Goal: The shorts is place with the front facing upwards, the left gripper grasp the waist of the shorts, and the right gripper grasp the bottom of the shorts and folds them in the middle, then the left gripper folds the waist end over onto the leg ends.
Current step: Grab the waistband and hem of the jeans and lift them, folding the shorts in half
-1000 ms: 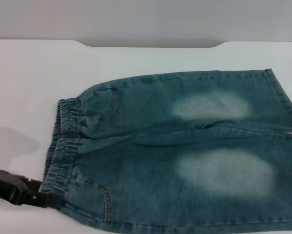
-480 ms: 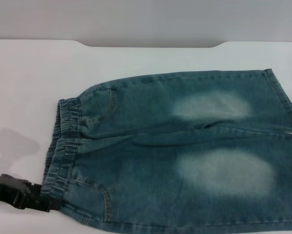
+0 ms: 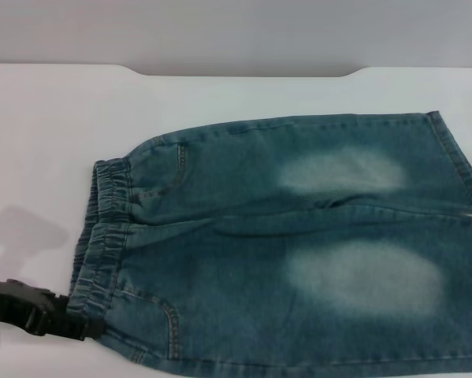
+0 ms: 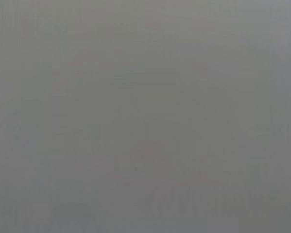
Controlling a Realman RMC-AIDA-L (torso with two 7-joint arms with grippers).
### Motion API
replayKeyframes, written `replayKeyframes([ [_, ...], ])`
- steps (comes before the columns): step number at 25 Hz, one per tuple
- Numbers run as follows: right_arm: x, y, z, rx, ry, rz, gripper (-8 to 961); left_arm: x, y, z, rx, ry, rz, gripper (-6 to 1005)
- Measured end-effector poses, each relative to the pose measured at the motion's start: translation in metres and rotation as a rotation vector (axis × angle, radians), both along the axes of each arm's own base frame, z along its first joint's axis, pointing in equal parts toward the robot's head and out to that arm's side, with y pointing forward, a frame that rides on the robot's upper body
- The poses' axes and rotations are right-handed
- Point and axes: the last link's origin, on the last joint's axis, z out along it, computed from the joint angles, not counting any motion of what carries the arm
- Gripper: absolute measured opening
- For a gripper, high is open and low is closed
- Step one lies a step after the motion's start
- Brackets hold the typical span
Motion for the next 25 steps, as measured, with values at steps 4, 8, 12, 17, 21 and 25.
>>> replayKeyframes([
  [4,-0.0001,0.0001,0.0003,0.001,-0.001,0.0,505,0.0012,0.0005,-0.0008,-0.003,-0.002,-0.004,698],
  [8,0.0001,0.0002,0.0005,0.0,-0.001,-0.001,504,0.0026,0.0004,-0.003,-0.013,-0.001,-0.008,694],
  [12,0.0011,0.0005,0.0008,-0.002,-0.002,-0.007,504,0.0032,0.0005,-0.0042,-0.016,0.0,-0.008,690],
  [17,0.002,0.0006,0.0008,-0.004,-0.001,-0.012,504,0.0046,0.0014,-0.0042,-0.01,-0.006,-0.009,685],
  [21,0.0021,0.0007,0.0009,-0.004,-0.001,-0.012,504,0.0057,0.0026,-0.0039,-0.005,-0.01,-0.006,681],
  [25,0.0024,0.0004,0.0011,-0.003,-0.001,-0.014,504,0.0059,0.0041,-0.0035,-0.003,-0.008,0.012,677],
])
